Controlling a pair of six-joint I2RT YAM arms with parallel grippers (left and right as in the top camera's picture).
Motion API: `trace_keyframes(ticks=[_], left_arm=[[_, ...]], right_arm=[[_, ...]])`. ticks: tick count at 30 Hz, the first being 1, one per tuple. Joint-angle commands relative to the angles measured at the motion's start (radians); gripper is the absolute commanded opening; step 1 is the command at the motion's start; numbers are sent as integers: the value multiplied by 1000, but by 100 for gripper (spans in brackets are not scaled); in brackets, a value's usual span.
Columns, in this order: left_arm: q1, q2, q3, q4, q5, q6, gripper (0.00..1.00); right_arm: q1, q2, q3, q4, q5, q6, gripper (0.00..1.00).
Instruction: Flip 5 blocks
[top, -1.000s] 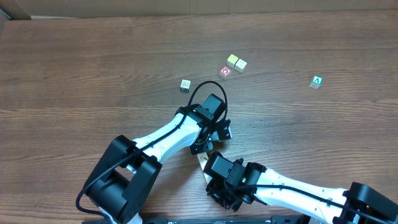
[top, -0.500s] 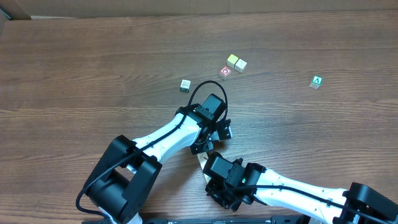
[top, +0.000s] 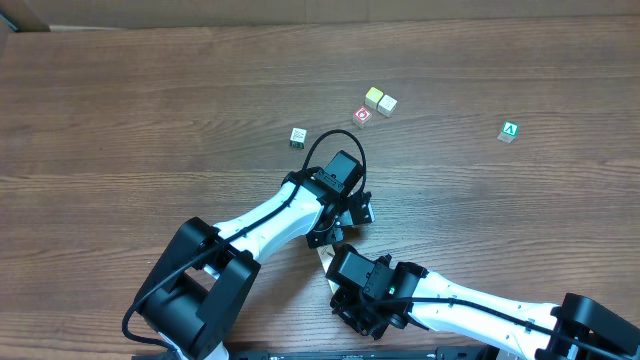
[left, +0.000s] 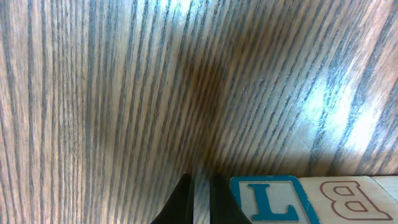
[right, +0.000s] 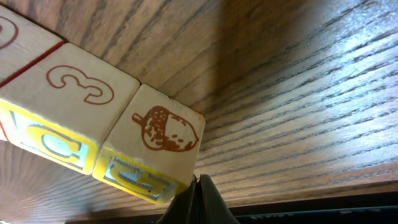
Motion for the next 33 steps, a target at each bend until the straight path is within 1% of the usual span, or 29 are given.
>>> trace_keyframes(ticks=[1, 7, 11, 33], left_arm=[[-6, 13, -11, 0, 16, -10, 4], [-8, 13, -11, 2, 16, -11, 4], [-8, 13, -11, 10, 16, -33, 4], [-34, 13, -11, 19, 16, -33, 4]], right_arm=[[8, 2, 0, 6, 19, 12, 4], [8, 2, 0, 11, 19, 12, 4], [8, 2, 0, 14, 22, 12, 4], [18, 2, 0, 40, 26, 11, 4]])
